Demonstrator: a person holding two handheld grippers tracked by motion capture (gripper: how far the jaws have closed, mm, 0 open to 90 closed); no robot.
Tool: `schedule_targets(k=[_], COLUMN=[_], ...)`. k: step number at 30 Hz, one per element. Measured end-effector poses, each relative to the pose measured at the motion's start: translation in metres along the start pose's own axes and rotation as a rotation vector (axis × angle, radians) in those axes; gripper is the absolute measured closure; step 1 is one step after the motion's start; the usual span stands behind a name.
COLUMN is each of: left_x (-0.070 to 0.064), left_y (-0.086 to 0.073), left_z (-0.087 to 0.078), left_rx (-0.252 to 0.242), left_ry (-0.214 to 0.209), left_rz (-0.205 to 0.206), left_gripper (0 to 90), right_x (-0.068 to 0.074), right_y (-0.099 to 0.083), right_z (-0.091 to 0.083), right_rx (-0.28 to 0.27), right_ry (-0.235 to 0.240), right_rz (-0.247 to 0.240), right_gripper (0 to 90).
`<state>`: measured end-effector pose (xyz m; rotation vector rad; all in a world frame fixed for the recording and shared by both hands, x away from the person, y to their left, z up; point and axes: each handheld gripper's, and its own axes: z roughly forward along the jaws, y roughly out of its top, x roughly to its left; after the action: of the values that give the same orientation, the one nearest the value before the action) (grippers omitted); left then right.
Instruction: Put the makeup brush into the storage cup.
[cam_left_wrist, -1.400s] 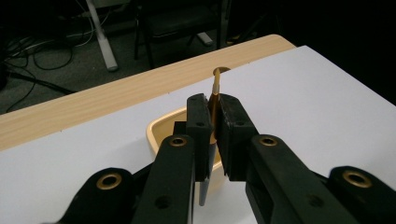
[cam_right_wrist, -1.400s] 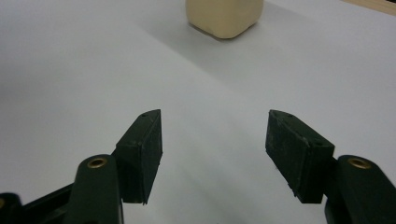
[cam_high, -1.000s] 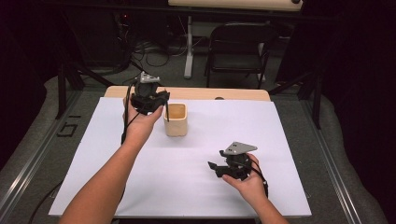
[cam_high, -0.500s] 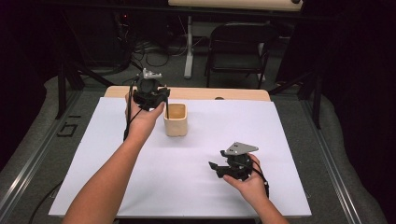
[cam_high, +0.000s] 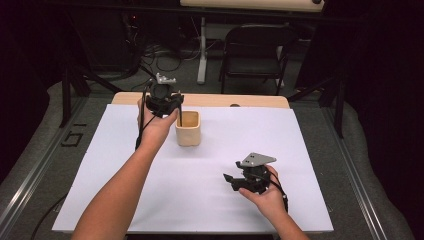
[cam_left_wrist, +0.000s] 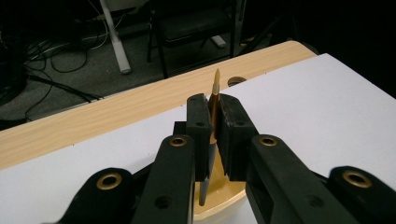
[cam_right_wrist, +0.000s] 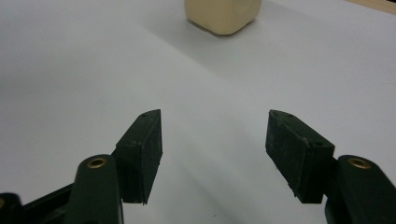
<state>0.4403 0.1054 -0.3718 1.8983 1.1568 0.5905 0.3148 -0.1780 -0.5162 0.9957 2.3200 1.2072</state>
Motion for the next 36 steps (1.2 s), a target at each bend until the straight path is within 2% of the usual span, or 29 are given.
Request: schedule_targets(k=[18, 23, 30, 36], left_x=[-0.014, -0.015, -0.016, -0.019], left_y=[0.002, 0.001, 0.000, -0.002], left_z=[0.014, 0.018, 0.022, 0.027], left_rx=[0.019, 0.022, 0.039, 0.052], left_ry=[-0.011, -0.006, -0.002, 0.007], left_rz=[0.033, 0.037, 0.051, 0.073], left_gripper=[83.9, 83.9, 83.9, 83.9], right_x=[0.001, 0.001, 0.001, 0.001], right_y=[-0.001, -0.001, -0.001, -0.001], right_z=[0.001, 0.002, 0.002, 0.002], right_rx=[0.004, -0.005, 0.011, 0.012], right_ry=[0.002, 0.001, 0.001, 0.001], right_rz=[-0.003, -0.002, -0.006, -0.005], right_gripper=[36.3, 36.3, 36.3, 36.3])
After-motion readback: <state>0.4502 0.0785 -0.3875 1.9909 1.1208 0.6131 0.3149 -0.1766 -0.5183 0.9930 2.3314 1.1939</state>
